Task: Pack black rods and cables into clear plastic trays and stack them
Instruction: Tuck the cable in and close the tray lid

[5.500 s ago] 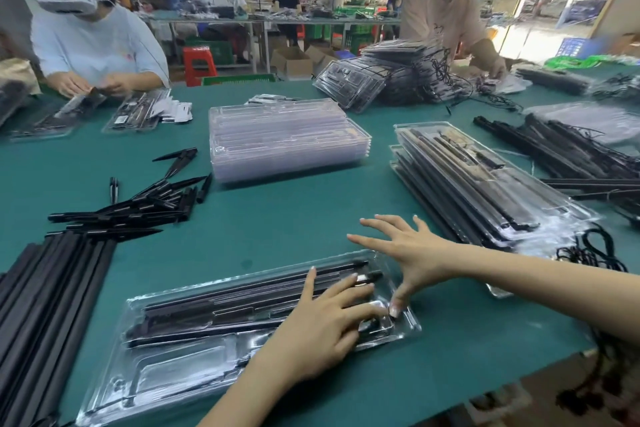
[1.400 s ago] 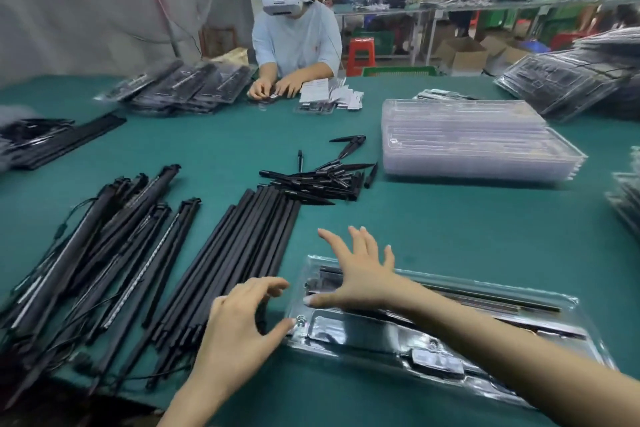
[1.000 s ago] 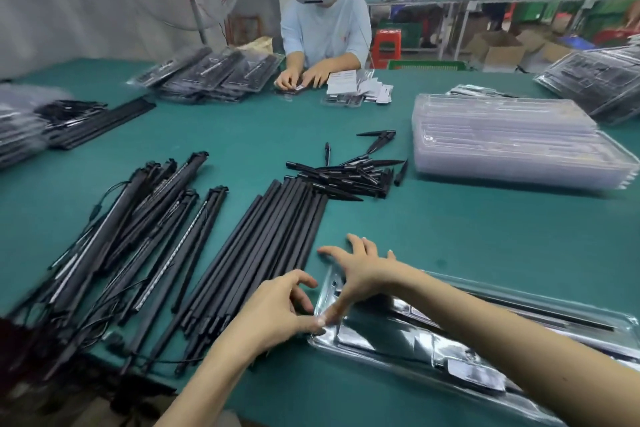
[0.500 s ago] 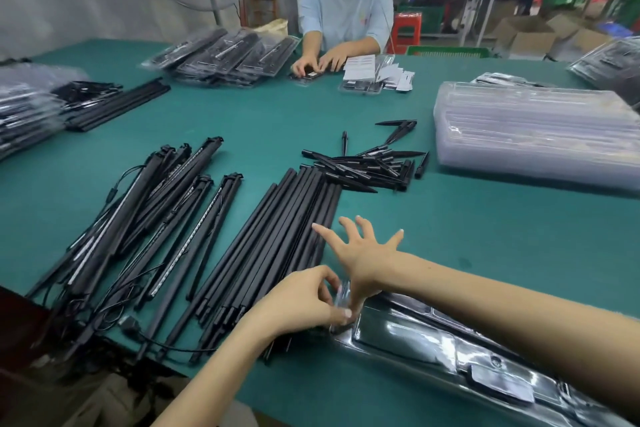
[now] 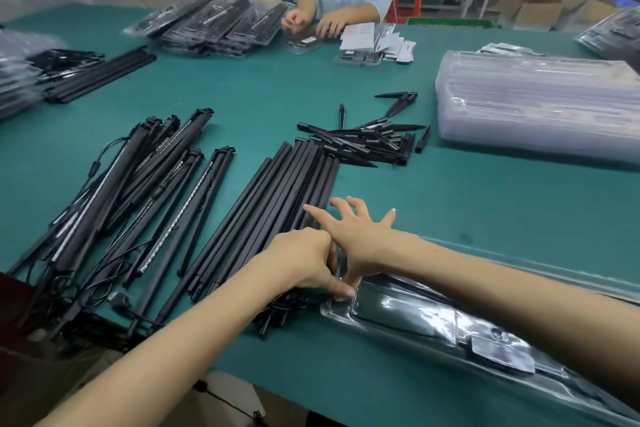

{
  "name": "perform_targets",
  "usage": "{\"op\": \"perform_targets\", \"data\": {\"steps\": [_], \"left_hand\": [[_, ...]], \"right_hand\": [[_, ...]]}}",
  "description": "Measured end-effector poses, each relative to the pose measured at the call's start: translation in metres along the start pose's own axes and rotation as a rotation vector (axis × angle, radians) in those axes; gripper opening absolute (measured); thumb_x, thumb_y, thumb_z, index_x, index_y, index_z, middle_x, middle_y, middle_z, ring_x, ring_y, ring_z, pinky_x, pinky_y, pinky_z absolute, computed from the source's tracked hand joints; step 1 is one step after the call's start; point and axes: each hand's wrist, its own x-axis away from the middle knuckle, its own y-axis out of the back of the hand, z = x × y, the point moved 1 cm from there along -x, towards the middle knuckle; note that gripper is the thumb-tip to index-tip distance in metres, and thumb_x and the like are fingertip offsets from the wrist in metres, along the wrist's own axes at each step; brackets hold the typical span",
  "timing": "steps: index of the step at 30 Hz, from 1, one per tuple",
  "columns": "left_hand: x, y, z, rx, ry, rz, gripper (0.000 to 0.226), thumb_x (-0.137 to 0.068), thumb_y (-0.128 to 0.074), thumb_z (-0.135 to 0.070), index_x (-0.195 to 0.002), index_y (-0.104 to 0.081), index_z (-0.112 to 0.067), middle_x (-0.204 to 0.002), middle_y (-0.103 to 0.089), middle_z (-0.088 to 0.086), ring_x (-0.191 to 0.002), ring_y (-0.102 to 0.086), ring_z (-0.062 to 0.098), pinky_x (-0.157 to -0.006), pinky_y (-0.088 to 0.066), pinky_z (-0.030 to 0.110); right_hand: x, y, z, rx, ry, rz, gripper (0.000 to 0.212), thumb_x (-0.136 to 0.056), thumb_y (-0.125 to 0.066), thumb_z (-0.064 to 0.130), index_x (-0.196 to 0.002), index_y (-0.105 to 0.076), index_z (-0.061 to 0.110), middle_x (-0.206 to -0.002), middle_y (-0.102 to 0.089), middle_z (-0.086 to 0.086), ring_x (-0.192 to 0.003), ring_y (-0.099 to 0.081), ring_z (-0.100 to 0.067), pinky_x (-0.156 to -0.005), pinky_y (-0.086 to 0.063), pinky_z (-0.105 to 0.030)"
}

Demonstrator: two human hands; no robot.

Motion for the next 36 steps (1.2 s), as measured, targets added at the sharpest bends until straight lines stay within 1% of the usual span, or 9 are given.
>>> {"op": "perform_targets", "data": {"steps": [4,7,13,16,18,23,28,33,36], "left_hand": [[0.003,-0.007,-0.002,-0.023,-0.007,-0.052,0.044,-0.066,-0.072,-0.062,-0.070,-0.047,-0.027,-0.069,-0.052,-0.014,-0.070,-0.054,0.010,-0.053,-0.031,0.024],[0.007,-0.008,-0.004,-0.010,-0.028,-0.051,0.042,-0.069,-0.070,-0.060,-0.087,-0.054,-0.026,-0.081,-0.059,-0.011,-0.085,-0.059,0.016,-0.060,-0.035,0.027],[0.008,0.000,0.004,0.200,-0.043,0.049,0.041,-0.069,-0.075,-0.056,-0.085,-0.048,-0.028,-0.076,-0.054,-0.014,-0.072,-0.052,0.007,-0.062,-0.041,0.027],[0.012,0.003,0.006,0.288,-0.077,0.099,0.036,-0.072,-0.078,-0.048,-0.083,-0.052,-0.025,-0.073,-0.055,-0.013,-0.068,-0.052,0.007,-0.065,-0.042,0.025],[0.012,0.006,0.008,0.310,-0.094,0.140,0.035,-0.073,-0.079,-0.043,-0.087,-0.054,-0.023,-0.074,-0.056,-0.013,-0.069,-0.052,0.006,-0.067,-0.043,0.023],[0.007,0.006,0.009,0.322,-0.082,0.176,0.032,-0.072,-0.081,-0.040,-0.082,-0.053,-0.028,-0.073,-0.059,-0.014,-0.066,-0.054,0.002,-0.065,-0.043,0.019],[0.006,0.003,0.008,0.297,-0.066,0.154,0.034,-0.069,-0.083,-0.041,-0.083,-0.056,-0.025,-0.072,-0.059,-0.011,-0.065,-0.057,0.011,-0.063,-0.048,0.024],[0.006,0.001,0.007,0.289,-0.088,0.116,0.041,-0.068,-0.081,-0.048,-0.086,-0.060,-0.017,-0.072,-0.062,-0.007,-0.054,-0.055,0.006,-0.058,-0.047,0.023],[0.001,0.002,0.004,0.290,-0.045,0.144,0.046,-0.068,-0.082,-0.044,-0.092,-0.065,-0.009,-0.082,-0.071,0.009,-0.042,-0.053,0.009,-0.060,-0.048,0.028]], "right_hand": [[-0.002,-0.005,0.003,-0.026,0.018,-0.028,0.132,-0.058,-0.090,0.026,-0.149,0.005,0.043,-0.155,-0.003,-0.003,-0.144,0.003,-0.026,-0.094,-0.013,-0.082],[0.003,-0.005,-0.008,-0.116,0.027,-0.030,0.121,-0.060,-0.088,0.028,-0.148,-0.006,0.044,-0.152,-0.010,-0.001,-0.141,-0.005,-0.025,-0.095,-0.015,-0.082],[0.005,-0.001,-0.019,-0.135,0.010,-0.023,0.116,-0.060,-0.086,0.043,-0.148,-0.010,0.042,-0.151,-0.013,0.002,-0.139,-0.012,-0.026,-0.101,-0.025,-0.071],[0.002,0.006,-0.016,-0.079,0.030,0.035,0.119,-0.059,-0.086,0.045,-0.150,-0.009,0.036,-0.148,-0.017,-0.005,-0.135,-0.018,-0.030,-0.106,-0.033,-0.057],[-0.001,0.009,-0.014,-0.035,0.022,0.070,0.122,-0.059,-0.087,0.047,-0.151,-0.007,0.034,-0.147,-0.017,-0.008,-0.135,-0.019,-0.033,-0.107,-0.033,-0.054],[-0.006,0.010,-0.009,0.009,-0.035,0.126,0.125,-0.058,-0.087,0.046,-0.151,-0.004,0.032,-0.149,-0.011,-0.006,-0.140,-0.012,-0.033,-0.103,-0.031,-0.067],[-0.001,0.009,0.000,0.060,-0.097,0.100,0.116,-0.063,-0.086,0.041,-0.150,-0.012,0.022,-0.148,-0.017,-0.007,-0.141,-0.010,-0.031,-0.093,-0.018,-0.083],[-0.002,0.005,0.003,0.039,-0.122,0.088,0.127,-0.064,-0.087,0.034,-0.152,0.004,0.023,-0.158,0.016,-0.007,-0.143,0.023,-0.032,-0.090,-0.005,-0.086],[-0.005,0.002,0.004,0.006,-0.113,0.061,0.132,-0.063,-0.087,0.031,-0.151,0.011,0.029,-0.158,0.019,-0.006,-0.142,0.026,-0.032,-0.089,-0.003,-0.086]]}}
